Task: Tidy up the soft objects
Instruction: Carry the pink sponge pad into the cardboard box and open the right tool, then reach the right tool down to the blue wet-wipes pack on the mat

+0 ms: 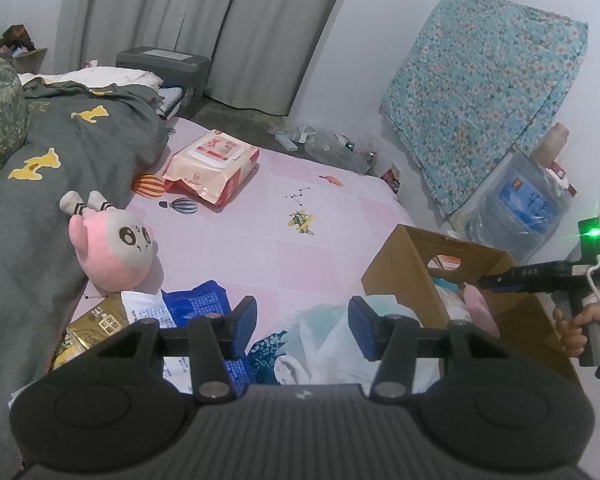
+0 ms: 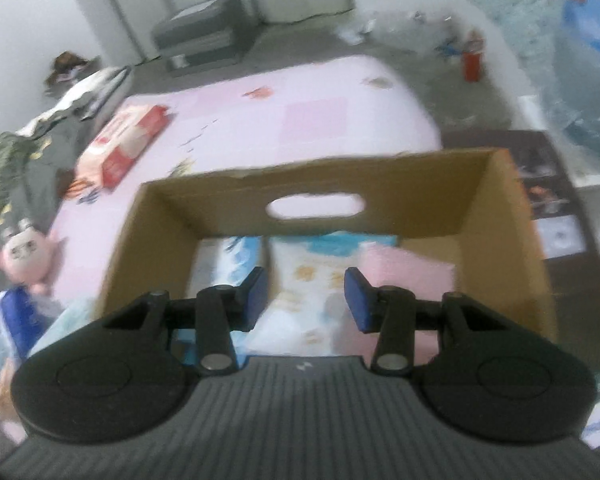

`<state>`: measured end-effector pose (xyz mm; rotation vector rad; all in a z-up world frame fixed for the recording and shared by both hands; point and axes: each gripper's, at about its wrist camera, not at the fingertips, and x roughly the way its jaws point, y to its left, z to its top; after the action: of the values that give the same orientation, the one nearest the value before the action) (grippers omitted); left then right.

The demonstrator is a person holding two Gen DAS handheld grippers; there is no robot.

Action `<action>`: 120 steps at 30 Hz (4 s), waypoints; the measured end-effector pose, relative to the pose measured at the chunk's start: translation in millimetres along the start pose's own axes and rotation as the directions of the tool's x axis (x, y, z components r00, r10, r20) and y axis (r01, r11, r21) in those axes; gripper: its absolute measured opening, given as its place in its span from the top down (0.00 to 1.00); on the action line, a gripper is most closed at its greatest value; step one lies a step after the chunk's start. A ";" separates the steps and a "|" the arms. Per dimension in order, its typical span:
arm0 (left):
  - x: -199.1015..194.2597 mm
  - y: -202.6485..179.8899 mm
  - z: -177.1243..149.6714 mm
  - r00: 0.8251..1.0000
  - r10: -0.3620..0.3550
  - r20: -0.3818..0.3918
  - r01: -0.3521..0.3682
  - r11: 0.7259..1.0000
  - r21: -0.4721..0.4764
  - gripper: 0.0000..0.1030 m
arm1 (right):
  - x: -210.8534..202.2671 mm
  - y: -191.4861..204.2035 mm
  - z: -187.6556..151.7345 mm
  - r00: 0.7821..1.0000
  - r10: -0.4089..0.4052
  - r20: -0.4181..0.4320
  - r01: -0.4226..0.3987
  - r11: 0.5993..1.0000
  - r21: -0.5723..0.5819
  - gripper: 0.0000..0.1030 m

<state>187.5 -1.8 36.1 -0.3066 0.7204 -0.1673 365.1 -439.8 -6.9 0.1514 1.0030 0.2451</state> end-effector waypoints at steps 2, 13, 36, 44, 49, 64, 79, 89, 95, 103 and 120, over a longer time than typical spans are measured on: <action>0.2 0.6 -0.3 1.000 0.000 -0.002 0.000 1.000 -0.001 0.50 | 7.8 2.2 -2.4 0.999 -0.019 -0.030 0.018 1.000 -0.006 0.59; -4.8 6.1 -2.0 1.000 0.004 0.017 -0.004 1.000 -0.006 0.44 | 12.7 -16.8 -15.3 0.988 0.121 -0.095 -0.103 0.979 0.176 0.59; -28.2 13.9 -13.8 0.999 0.016 0.035 -0.017 1.000 0.016 0.32 | 30.2 -7.8 -47.8 0.977 0.086 -0.196 -0.059 0.988 0.141 0.54; -36.3 18.8 -22.4 0.999 0.018 0.035 -0.018 1.000 0.010 0.31 | 38.5 -29.2 -68.8 0.964 -0.017 -0.267 0.067 0.981 0.180 0.49; -40.5 20.3 -24.1 0.999 0.025 0.040 -0.026 1.000 0.008 0.30 | 47.8 -45.2 -60.7 0.975 -0.071 -0.209 0.114 0.973 0.200 0.49; -46.9 28.2 -28.7 0.998 0.053 0.040 -0.053 0.999 -0.004 0.23 | 40.2 -25.7 -54.2 0.981 0.069 -0.183 -0.021 0.967 0.252 0.48; -85.9 47.9 -52.6 0.985 0.146 0.093 -0.149 0.988 0.028 0.04 | -61.7 67.9 -38.5 0.967 0.252 0.036 -0.255 0.963 0.090 0.35; -85.1 43.8 -76.2 0.989 0.120 0.088 -0.126 0.990 0.061 0.05 | -61.8 191.3 -43.2 0.877 0.478 -0.058 -0.480 0.876 -0.044 0.32; -66.5 39.7 -85.8 0.992 0.097 0.087 -0.105 0.990 0.094 0.11 | -18.4 258.9 -55.5 0.850 0.501 -0.162 -0.518 0.852 -0.079 0.32; -44.8 45.2 -81.1 0.993 0.100 0.070 -0.107 0.989 0.099 0.19 | 31.1 299.5 -46.2 0.847 0.490 -0.208 -0.512 0.857 -0.065 0.32; -63.5 112.8 -17.7 0.951 0.259 0.167 -0.252 0.966 -0.061 0.30 | 89.3 323.8 18.8 0.826 0.522 -0.215 -0.516 0.852 0.087 0.25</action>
<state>133.7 116.8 25.5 -0.2586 0.5841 0.1190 383.7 -104.2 7.3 0.4311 1.1847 0.7667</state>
